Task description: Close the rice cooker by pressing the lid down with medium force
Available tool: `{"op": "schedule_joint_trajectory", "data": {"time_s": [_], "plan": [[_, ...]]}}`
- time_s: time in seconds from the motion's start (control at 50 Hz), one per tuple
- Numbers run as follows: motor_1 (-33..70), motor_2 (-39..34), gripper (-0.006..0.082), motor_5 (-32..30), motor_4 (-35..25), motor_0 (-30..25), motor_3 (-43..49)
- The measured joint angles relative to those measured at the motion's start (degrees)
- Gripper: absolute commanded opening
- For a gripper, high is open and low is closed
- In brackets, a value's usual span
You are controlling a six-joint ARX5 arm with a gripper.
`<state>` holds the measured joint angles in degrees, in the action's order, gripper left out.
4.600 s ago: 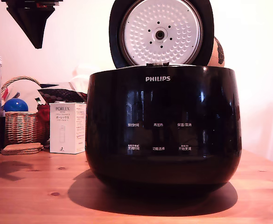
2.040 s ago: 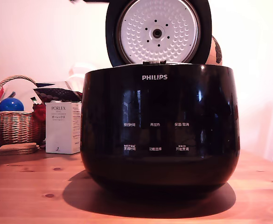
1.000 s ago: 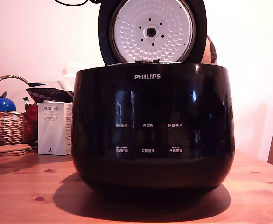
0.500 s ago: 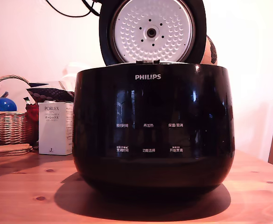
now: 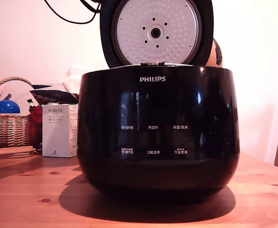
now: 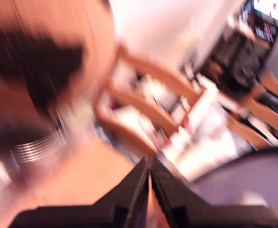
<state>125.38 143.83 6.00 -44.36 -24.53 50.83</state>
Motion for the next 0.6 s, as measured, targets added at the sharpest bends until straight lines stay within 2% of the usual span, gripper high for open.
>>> {"op": "schedule_joint_trajectory", "data": {"time_s": [0.14,0.16,0.22,0.38,0.6], "plan": [[0.0,3.3,-0.0021,-2.6,0.1,0.0,11.1],[0.0,3.5,-0.0021,-5.1,0.1,0.0,12.4],[-0.4,3.7,-0.0021,-5.1,0.3,0.0,15.9],[-1.5,3.7,-0.0021,-10.0,2.0,0.0,24.2],[-2.5,3.7,-0.0021,-12.9,4.1,-1.2,26.8]]}}
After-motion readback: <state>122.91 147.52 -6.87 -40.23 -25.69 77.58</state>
